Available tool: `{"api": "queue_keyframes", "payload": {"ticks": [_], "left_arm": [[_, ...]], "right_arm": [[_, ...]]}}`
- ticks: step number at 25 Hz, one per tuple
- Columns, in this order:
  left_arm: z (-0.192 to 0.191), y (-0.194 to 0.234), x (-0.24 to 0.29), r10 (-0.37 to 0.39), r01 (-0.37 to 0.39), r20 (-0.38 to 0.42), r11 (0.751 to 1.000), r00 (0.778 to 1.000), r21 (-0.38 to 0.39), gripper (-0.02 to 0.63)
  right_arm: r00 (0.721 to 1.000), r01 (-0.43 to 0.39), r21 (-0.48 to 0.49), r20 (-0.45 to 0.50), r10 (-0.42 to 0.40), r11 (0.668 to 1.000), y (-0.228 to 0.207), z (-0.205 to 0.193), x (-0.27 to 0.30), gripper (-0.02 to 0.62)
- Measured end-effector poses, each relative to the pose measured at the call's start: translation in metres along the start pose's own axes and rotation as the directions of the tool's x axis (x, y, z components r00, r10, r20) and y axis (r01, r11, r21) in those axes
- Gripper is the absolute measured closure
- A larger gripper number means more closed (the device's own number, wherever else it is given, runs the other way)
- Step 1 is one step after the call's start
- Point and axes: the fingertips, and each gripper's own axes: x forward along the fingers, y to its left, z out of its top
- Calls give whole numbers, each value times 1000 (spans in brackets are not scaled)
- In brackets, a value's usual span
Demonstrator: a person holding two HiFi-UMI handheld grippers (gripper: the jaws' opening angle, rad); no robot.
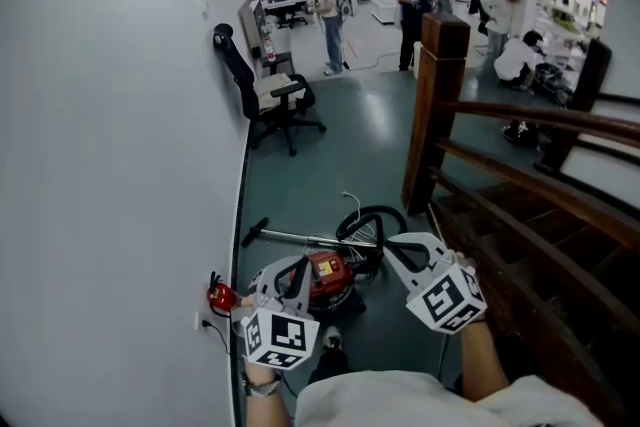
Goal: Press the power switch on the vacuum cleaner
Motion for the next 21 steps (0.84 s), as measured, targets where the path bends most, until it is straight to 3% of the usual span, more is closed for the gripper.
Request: {"api": "queue_keyframes", "payload": {"ticks": [21], "left_arm": [[-1,2,4,1,-1,-23,1000,1000,2,604]], "right_arm": [[1000,14,4,1,-14,1000,-10,-4,-1,568]]}}
